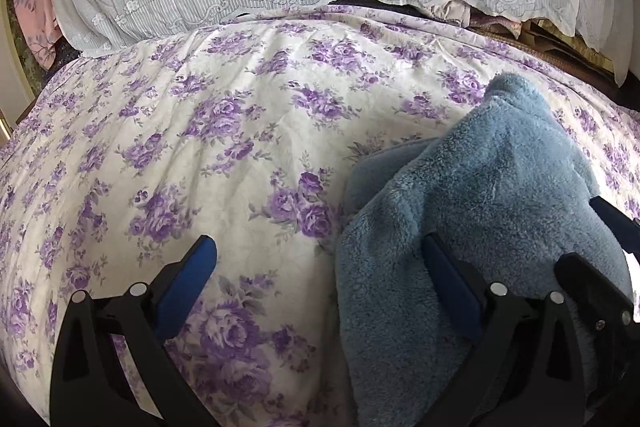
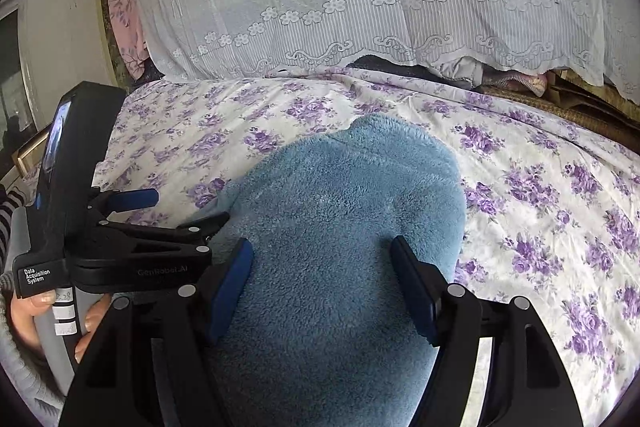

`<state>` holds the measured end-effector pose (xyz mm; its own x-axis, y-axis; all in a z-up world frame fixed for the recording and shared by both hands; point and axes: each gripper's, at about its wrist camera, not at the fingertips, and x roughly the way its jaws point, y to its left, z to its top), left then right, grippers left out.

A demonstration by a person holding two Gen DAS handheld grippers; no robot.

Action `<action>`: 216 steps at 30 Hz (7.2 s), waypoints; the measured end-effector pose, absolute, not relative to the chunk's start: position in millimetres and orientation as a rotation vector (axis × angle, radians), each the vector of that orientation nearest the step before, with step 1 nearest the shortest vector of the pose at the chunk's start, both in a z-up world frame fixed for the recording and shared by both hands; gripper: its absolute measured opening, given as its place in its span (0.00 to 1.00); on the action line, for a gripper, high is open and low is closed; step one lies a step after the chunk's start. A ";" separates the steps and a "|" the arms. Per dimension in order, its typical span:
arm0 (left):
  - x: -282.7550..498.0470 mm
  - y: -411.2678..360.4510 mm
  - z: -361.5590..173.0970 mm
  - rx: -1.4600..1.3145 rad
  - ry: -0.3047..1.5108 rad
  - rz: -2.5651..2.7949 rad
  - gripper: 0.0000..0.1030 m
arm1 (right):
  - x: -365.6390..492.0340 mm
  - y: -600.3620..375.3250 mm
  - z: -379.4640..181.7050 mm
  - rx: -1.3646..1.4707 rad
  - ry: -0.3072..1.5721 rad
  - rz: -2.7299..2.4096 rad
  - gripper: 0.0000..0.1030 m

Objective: Fold small clothes

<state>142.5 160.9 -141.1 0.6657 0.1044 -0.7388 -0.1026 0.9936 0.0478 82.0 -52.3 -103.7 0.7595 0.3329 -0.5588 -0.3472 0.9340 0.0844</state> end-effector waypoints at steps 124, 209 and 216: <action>115.8 156.8 -158.3 -0.502 1.023 -0.468 0.80 | 91.9 -127.8 -162.2 0.698 0.861 0.642 0.77; -138.1 310.9 -76.0 -0.214 0.610 0.743 0.96 | 11.8 104.9 -56.7 0.027 0.635 0.865 0.89; -153.6 295.7 -54.6 -0.181 0.588 0.776 0.96 | -8.1 97.0 -48.9 -0.004 0.630 0.891 0.95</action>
